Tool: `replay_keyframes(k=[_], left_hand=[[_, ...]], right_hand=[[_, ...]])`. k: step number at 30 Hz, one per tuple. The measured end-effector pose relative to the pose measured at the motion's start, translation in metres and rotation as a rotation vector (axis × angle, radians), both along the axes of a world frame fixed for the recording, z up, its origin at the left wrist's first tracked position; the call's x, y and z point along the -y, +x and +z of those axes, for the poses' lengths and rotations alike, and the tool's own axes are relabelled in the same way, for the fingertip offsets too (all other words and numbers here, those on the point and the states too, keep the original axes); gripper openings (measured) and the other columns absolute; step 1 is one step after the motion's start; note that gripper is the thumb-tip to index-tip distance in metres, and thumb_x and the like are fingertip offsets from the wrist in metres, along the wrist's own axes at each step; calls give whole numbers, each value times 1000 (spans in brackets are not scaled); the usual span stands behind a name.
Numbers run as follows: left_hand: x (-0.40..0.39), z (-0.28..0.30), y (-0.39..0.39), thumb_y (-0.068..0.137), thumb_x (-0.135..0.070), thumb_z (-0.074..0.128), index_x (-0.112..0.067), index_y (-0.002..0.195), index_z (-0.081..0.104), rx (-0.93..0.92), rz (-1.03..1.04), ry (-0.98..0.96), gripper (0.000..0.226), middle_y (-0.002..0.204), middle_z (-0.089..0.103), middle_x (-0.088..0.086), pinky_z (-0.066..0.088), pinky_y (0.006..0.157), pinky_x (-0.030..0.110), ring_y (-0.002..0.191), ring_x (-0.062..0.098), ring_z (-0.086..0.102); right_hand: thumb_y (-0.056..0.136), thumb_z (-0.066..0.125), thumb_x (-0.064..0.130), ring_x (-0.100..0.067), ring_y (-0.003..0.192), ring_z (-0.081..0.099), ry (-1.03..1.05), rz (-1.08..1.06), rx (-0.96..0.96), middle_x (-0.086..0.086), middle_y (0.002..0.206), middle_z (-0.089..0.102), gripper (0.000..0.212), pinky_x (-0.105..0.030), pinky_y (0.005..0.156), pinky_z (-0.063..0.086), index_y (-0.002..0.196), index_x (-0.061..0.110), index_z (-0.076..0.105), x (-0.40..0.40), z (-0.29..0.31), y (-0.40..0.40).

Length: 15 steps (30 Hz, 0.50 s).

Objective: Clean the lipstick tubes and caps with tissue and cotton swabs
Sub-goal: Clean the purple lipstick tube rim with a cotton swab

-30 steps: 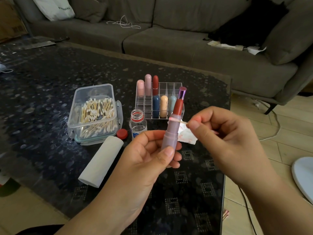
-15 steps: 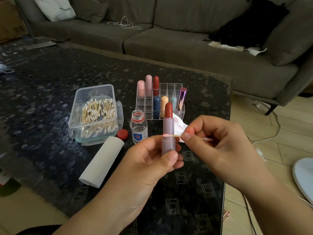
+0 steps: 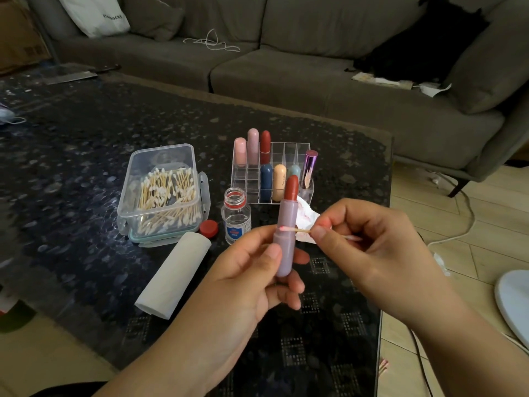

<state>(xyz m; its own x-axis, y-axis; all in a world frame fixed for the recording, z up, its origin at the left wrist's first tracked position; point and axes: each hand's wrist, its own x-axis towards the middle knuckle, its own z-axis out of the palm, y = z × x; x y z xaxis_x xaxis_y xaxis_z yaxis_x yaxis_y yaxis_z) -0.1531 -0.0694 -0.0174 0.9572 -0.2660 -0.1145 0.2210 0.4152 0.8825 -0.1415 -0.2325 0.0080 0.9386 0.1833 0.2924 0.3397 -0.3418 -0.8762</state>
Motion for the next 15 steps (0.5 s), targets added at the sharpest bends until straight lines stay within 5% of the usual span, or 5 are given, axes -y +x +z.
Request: replay_keyframes(k=[9,15], left_hand=[[-1,-1,1,79,-28,63,-26,94,71,61,-22,44,17,80,69,0,50,57,23,64,14,59],[0,-4,2,70,-29,64,-26,90,72,72,-15,39,22,79,66,2,50,57,22,63,14,59]], right_hand=[[83,60,26,-1,50,42,62,-83,102,12,54,51,12,-8,51,34,71,23,62,1,-1,3],[81,61,24,-5,47,38,-20,-73,83,-5,53,49,12,-12,45,32,70,20,62,-1,-2,2]])
